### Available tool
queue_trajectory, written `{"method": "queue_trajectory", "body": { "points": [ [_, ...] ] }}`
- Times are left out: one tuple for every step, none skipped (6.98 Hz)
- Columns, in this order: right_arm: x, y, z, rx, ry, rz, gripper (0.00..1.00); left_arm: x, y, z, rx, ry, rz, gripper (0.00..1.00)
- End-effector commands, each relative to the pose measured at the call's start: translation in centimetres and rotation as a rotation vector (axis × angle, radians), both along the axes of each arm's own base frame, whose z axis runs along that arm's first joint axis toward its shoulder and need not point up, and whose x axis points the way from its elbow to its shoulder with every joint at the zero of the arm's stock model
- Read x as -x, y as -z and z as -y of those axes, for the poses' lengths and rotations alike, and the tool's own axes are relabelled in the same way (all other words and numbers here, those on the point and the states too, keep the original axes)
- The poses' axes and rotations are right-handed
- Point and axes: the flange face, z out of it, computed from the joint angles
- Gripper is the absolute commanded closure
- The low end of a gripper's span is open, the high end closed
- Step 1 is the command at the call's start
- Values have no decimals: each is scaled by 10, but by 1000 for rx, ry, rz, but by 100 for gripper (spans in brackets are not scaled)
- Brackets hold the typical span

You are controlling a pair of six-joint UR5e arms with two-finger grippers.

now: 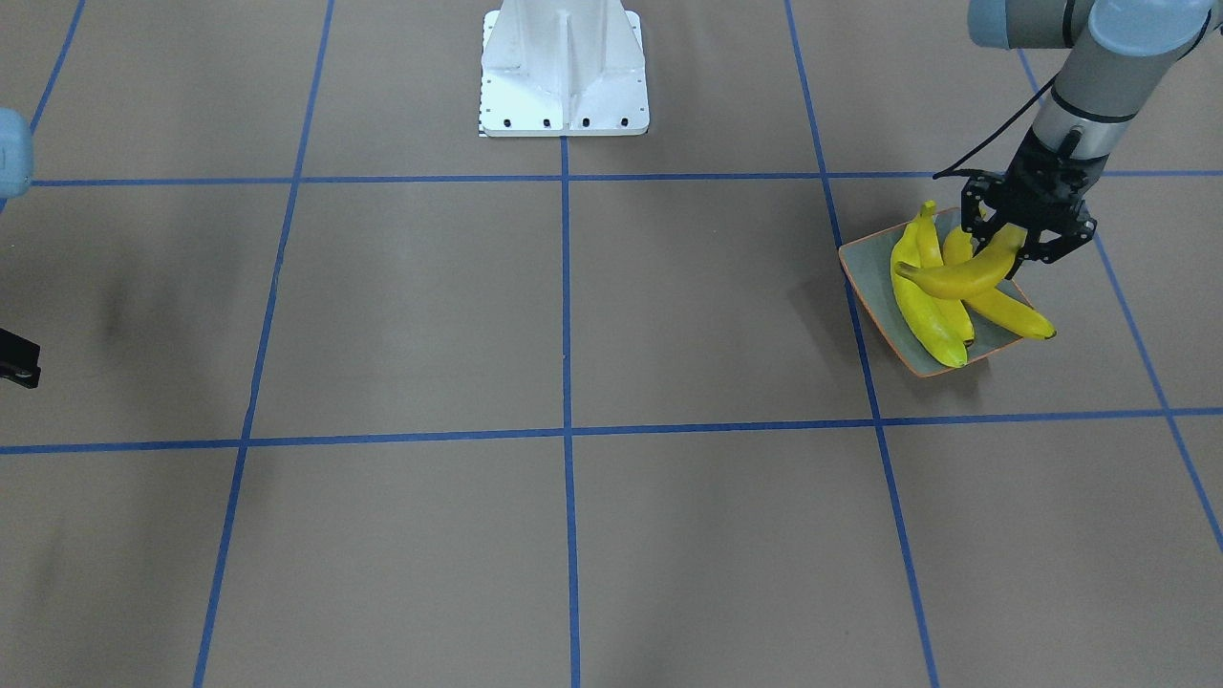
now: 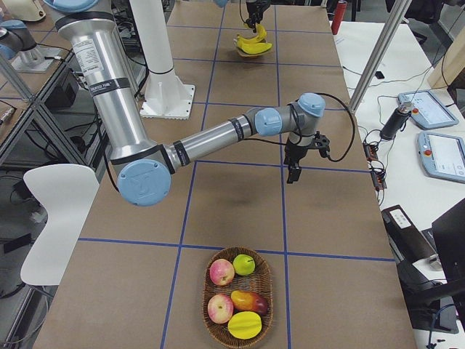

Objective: Transfer all bananas from basket to plate

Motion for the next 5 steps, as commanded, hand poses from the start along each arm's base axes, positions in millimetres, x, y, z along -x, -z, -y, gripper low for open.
{"method": "queue_trajectory", "body": {
  "points": [
    [1,-4,2,8,0,-2,0,-6,-15,6,8,-3,30,100],
    [1,-3,2,6,1,0,0,-14,-21,7,18,-14,37,100],
    [1,-2,3,6,1,2,0,-26,-22,9,19,-29,39,100],
    [1,-2,3,5,2,2,0,-41,-21,5,20,-54,36,100],
    [1,-3,3,7,2,1,0,-43,-20,3,18,-57,36,100]
  ]
}}
